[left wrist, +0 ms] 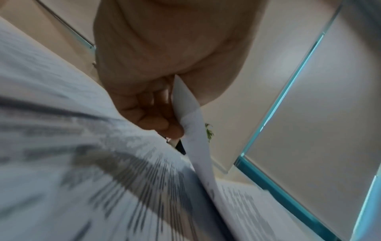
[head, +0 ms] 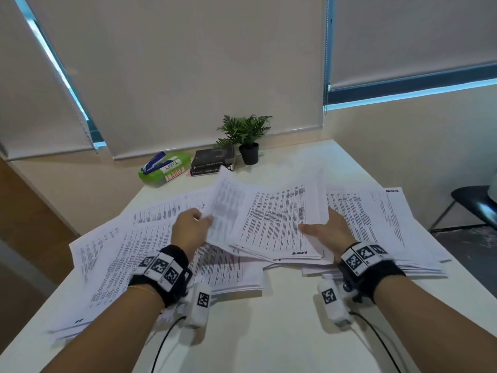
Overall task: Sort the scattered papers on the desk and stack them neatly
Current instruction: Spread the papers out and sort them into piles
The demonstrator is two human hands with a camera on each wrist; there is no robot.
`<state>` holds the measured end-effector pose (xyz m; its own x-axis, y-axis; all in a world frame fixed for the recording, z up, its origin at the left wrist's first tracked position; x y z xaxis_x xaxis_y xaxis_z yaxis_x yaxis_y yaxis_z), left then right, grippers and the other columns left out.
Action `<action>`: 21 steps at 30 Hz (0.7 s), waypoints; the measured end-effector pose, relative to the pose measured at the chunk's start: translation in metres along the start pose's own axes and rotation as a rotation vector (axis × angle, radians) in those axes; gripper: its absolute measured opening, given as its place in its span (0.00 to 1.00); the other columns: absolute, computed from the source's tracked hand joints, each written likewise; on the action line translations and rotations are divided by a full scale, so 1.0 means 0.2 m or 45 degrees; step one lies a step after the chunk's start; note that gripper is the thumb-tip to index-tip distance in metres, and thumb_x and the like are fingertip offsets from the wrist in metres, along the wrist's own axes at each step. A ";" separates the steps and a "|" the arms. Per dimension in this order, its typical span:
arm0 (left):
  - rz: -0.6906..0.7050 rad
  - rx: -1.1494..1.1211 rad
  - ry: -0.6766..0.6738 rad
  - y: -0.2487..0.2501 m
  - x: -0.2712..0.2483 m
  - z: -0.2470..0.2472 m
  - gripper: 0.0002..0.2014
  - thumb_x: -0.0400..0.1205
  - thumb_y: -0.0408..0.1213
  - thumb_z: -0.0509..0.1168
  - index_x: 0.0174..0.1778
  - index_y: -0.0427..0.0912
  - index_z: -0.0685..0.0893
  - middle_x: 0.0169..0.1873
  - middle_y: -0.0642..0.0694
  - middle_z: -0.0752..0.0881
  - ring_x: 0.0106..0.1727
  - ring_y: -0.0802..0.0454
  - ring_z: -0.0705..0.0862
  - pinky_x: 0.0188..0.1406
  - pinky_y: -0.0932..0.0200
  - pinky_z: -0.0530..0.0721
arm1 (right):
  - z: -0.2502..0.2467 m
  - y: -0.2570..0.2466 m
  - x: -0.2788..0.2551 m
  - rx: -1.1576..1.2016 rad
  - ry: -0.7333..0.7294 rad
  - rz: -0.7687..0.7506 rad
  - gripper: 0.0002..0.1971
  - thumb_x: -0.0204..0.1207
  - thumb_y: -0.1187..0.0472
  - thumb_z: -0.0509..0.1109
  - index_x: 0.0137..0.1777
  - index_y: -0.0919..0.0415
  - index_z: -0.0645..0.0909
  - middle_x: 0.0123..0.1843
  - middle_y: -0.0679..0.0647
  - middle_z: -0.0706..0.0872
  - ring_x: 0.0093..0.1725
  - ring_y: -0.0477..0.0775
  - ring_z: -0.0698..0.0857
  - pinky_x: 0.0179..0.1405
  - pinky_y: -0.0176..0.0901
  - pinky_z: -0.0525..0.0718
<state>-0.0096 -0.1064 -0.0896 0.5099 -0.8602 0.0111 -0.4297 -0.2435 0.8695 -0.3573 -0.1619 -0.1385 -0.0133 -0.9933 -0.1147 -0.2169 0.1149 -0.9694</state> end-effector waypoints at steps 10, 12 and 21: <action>0.380 -0.415 0.655 0.40 -0.10 -0.53 0.08 0.93 0.44 0.63 0.56 0.42 0.78 0.51 0.48 0.84 0.43 0.55 0.80 0.42 0.57 0.82 | 0.15 -0.03 -0.05 -0.105 -0.293 0.061 0.27 0.82 0.75 0.66 0.76 0.57 0.66 0.62 0.65 0.80 0.51 0.61 0.81 0.49 0.56 0.83; 0.321 -0.510 0.547 0.40 -0.11 -0.48 0.07 0.94 0.43 0.61 0.59 0.43 0.79 0.53 0.50 0.85 0.48 0.53 0.83 0.46 0.54 0.86 | 0.16 -0.04 -0.06 -0.061 -0.265 0.059 0.26 0.81 0.78 0.65 0.74 0.56 0.68 0.58 0.62 0.80 0.49 0.62 0.80 0.47 0.56 0.83; -0.043 -0.131 -0.163 0.07 -0.15 -0.01 0.12 0.93 0.45 0.64 0.63 0.39 0.81 0.57 0.42 0.82 0.58 0.42 0.82 0.57 0.45 0.82 | 0.18 -0.14 -0.18 0.450 -0.164 0.129 0.20 0.83 0.72 0.65 0.74 0.62 0.75 0.56 0.54 0.83 0.49 0.53 0.80 0.39 0.44 0.76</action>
<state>-0.0293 -0.0823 -0.0769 0.4205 -0.9041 -0.0764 -0.3318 -0.2316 0.9145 -0.3150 -0.1290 -0.1156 0.1103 -0.9697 -0.2179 0.1289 0.2314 -0.9643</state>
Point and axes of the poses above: each hand's wrist, its own x-axis towards the middle knuckle, its own z-axis out of the palm, y = z × x, the point moved 8 cm from there along x, towards the middle knuckle
